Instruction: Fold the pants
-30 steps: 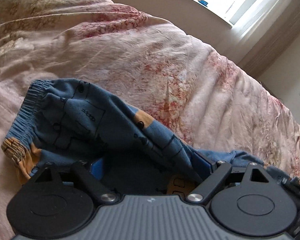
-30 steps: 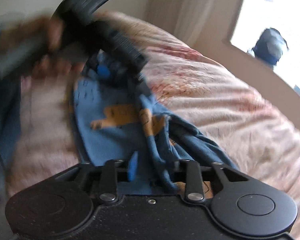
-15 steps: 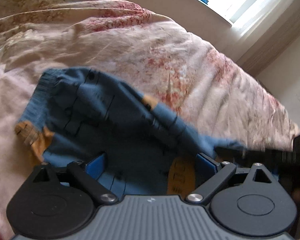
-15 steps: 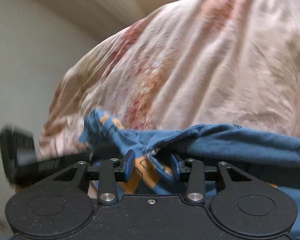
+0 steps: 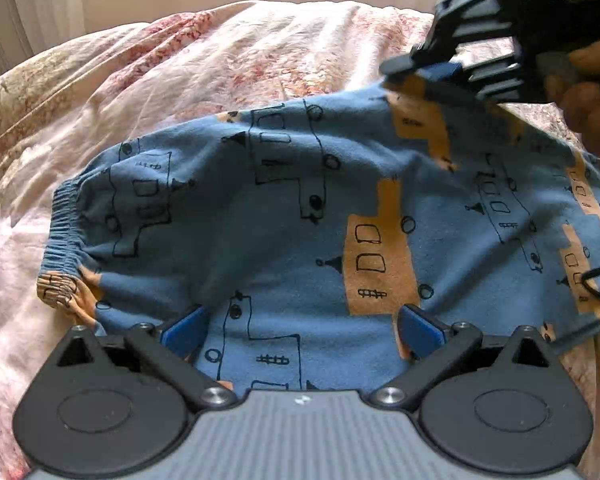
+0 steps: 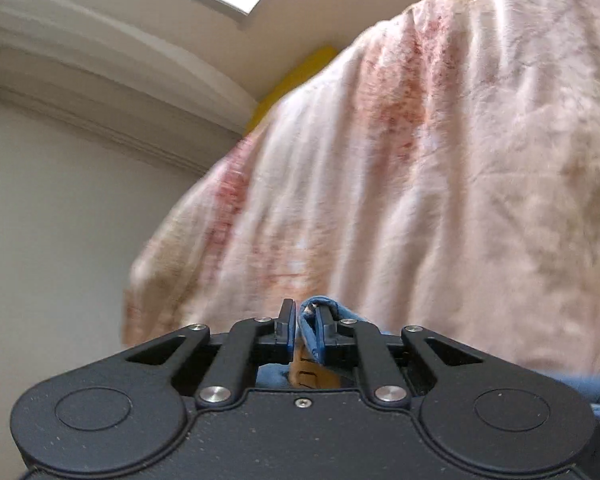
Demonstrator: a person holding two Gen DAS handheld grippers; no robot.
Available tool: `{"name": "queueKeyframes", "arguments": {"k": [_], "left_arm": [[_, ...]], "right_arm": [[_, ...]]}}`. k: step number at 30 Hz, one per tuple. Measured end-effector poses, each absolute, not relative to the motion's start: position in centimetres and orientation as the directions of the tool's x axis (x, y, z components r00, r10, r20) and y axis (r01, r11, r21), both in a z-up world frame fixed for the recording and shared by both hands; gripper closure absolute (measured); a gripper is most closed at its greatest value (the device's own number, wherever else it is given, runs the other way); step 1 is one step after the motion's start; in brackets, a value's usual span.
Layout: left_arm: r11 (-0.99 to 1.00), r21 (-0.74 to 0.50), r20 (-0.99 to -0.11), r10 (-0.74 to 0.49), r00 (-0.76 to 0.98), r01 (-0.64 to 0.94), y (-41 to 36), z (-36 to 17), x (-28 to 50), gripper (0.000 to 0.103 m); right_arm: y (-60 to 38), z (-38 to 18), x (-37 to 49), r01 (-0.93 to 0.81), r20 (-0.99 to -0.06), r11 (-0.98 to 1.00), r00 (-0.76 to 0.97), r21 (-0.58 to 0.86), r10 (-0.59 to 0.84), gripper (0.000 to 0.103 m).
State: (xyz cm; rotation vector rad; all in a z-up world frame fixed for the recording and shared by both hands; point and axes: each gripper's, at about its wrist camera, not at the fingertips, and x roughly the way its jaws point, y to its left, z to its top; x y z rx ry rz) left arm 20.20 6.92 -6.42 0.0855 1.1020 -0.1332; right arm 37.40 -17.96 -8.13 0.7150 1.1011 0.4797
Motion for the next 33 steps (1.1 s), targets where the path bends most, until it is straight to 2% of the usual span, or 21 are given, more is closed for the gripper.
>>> {"name": "queueKeyframes", "arguments": {"k": [4,8,10,11,12,13,16,18,21,23,24,26,28,29,31,33], "left_arm": [[0.985,0.022,-0.895,-0.055,0.443,0.168,6.7,-6.6,20.3,0.000],[0.984,0.025,-0.896,-0.056,0.440,0.176,6.4,-6.6,20.2,0.000],[0.984,0.027,-0.897,-0.055,0.439,0.177,6.3,-6.5,20.3,0.000],[0.983,0.029,-0.896,-0.054,0.440,0.179,6.3,-6.5,20.2,0.000],[0.983,0.030,-0.896,-0.053,0.441,0.179,6.3,-6.4,20.2,0.000],[0.983,0.031,-0.896,-0.053,0.441,0.179,6.3,-6.4,20.2,0.000],[0.983,0.032,-0.896,-0.051,0.441,0.179,6.3,-6.5,20.4,0.000],[0.983,0.033,-0.896,-0.050,0.441,0.179,6.3,-6.5,20.3,0.000],[0.982,0.042,-0.896,-0.043,0.441,0.182,6.1,-6.4,20.2,0.000],[0.982,0.045,-0.898,-0.040,0.439,0.183,6.0,-6.3,20.1,0.000],[0.982,0.046,-0.898,-0.039,0.438,0.183,6.0,-6.3,20.0,0.000],[0.983,0.039,-0.898,-0.045,0.437,0.182,6.2,-6.1,20.1,0.001],[0.985,0.017,-0.899,-0.061,0.433,0.174,6.6,-5.8,20.2,0.000],[0.985,0.004,-0.897,-0.072,0.436,0.171,6.8,-5.4,20.2,0.001],[0.984,-0.003,-0.879,-0.087,0.469,0.176,7.1,-4.3,19.9,0.001],[0.981,0.016,-0.819,-0.098,0.566,0.194,7.4,-2.3,19.0,0.001]], "right_arm": [[-18.1,-9.8,39.4,0.024,-0.658,0.692,0.336,0.721,0.674,0.090],[-18.1,-9.5,40.9,-0.032,-0.683,0.713,0.263,0.700,0.682,0.090],[-18.9,-7.6,41.3,-0.053,-0.725,0.776,0.323,0.629,0.609,0.071],[-19.9,-7.1,41.7,-0.056,-0.729,0.793,0.359,0.607,0.583,0.052],[-20.6,-6.1,41.7,-0.056,-0.724,0.802,0.397,0.595,0.564,0.047],[-21.1,-5.0,41.7,-0.053,-0.725,0.823,0.444,0.565,0.527,0.047],[-20.2,-2.8,39.6,-0.146,-0.737,0.890,0.512,0.431,0.441,0.047],[-18.1,-2.3,37.2,-0.268,-0.746,0.908,0.519,0.322,0.418,0.046],[-14.8,-3.5,34.2,-0.426,-0.750,0.883,0.514,0.198,0.416,0.046],[-13.1,-4.8,33.6,-0.462,-0.748,0.871,0.516,0.165,0.416,0.047],[-12.3,-5.5,33.5,-0.468,-0.748,0.877,0.542,0.110,0.383,0.048],[-10.6,-6.9,33.3,-0.457,-0.735,0.880,0.639,-0.127,0.226,0.048],[-10.1,-7.3,33.3,-0.408,-0.667,0.859,0.737,-0.310,0.110,0.041],[-9.8,-7.2,33.3,-0.372,-0.632,0.854,0.772,-0.363,0.068,0.041],[-10.4,-6.1,32.5,-0.372,-0.590,0.853,0.802,-0.367,0.096,0.039],[-10.3,-5.1,31.3,-0.434,-0.567,0.834,0.803,-0.341,0.186,0.017]]}}
